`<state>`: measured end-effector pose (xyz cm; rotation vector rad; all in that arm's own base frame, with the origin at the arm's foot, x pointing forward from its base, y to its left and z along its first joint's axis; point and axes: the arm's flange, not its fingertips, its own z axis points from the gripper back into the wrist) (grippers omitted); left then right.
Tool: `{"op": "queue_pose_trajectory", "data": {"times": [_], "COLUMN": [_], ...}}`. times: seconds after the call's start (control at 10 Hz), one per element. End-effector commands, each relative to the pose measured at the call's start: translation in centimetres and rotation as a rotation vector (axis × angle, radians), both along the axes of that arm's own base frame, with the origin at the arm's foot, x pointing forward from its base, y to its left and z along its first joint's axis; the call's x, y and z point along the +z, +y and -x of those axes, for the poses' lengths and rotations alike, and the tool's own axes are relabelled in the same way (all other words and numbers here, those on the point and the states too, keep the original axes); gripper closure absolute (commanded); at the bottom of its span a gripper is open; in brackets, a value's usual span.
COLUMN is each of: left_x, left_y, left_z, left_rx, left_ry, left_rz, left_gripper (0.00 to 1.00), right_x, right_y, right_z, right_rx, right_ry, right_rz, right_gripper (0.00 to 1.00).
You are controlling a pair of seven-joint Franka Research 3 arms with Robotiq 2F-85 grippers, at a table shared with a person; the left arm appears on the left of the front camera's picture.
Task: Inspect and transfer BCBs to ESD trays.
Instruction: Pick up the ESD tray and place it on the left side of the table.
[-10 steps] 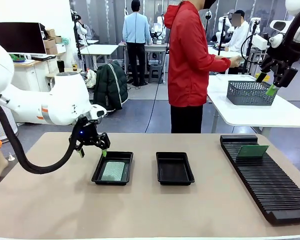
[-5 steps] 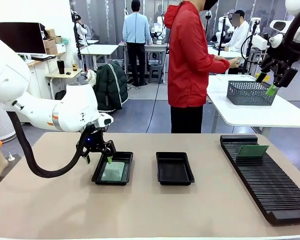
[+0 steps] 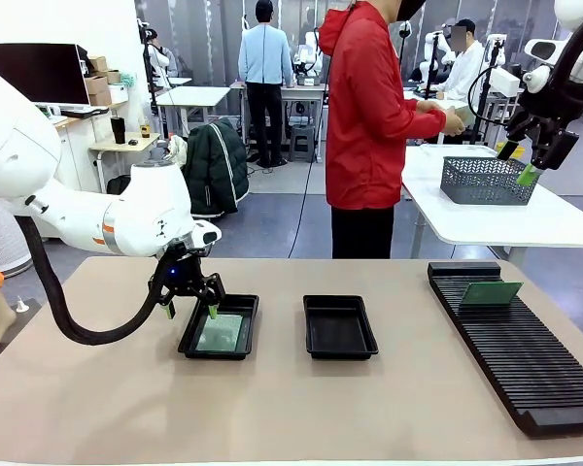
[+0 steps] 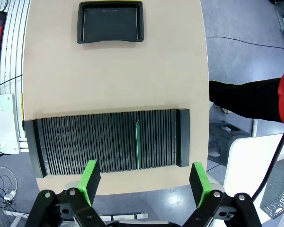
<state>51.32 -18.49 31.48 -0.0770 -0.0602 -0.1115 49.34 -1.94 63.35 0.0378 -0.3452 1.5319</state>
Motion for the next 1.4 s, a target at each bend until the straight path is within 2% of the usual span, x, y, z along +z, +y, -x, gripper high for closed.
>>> {"op": "queue_pose_trajectory", "data": {"times": [0.0,0.1,0.2,0.3,0.4,0.5,0.6,0.7,0.8,0.9,1.0,1.1,1.2,1.3], "left_x": [0.10,0.00,0.21,0.44,0.32,0.12,0.08,0.04,-0.05,-0.17,-0.20,-0.12,-0.09,-0.11], "left_y": [0.01,0.00,-0.04,-0.13,-0.28,-0.34,-0.29,-0.23,-0.16,-0.12,-0.07,-0.05,-0.01,0.02], "left_z": [0.09,0.00,0.09,0.17,0.10,0.00,-0.03,-0.05,-0.03,0.03,0.10,0.17,0.21,0.27], "left_rx": [0.007,0.000,-0.003,-0.007,-0.017,-0.019,-0.017,-0.014,-0.011,-0.009,-0.005,-0.003,0.002,0.006], "left_ry": [0.002,0.000,-0.001,-0.036,-0.031,-0.029,-0.032,-0.032,-0.032,-0.030,-0.029,-0.029,-0.026,-0.021], "left_rz": [0.008,0.000,0.006,0.006,-0.004,-0.001,0.002,0.002,0.003,0.006,0.004,0.005,0.003,0.003], "left_gripper": [0.00,0.00,0.06,0.13,0.26,0.33,0.26,0.53,0.46,0.73,0.66,0.93,0.86,1.00], "right_x": [-0.04,-0.04,-0.04,-0.04,-0.04,-0.04,-0.04,-0.04,-0.04,-0.04,-0.04,-0.04,-0.04,-0.04], "right_y": [-0.13,-0.13,-0.13,-0.13,-0.13,-0.13,-0.13,-0.13,-0.13,-0.13,-0.13,-0.13,-0.13,-0.13], "right_z": [-0.01,-0.01,-0.01,-0.01,-0.01,-0.01,-0.01,-0.01,-0.01,-0.01,-0.01,-0.01,-0.01,-0.01], "right_rx": [-0.002,-0.002,-0.002,-0.002,-0.002,-0.002,-0.002,-0.002,-0.002,-0.002,-0.002,-0.002,-0.002,-0.002], "right_ry": [0.001,0.001,0.001,0.001,0.001,0.001,0.001,0.001,0.001,0.001,0.001,0.001,0.001,0.001], "right_rz": [0.000,0.000,0.000,0.000,0.000,0.000,0.000,0.000,0.000,0.000,0.000,0.000,0.000,0.000], "right_gripper": [0.00,0.00,0.00,0.00,0.00,0.00,0.00,0.00,0.00,0.00,0.00,0.00,0.00,0.00]}}
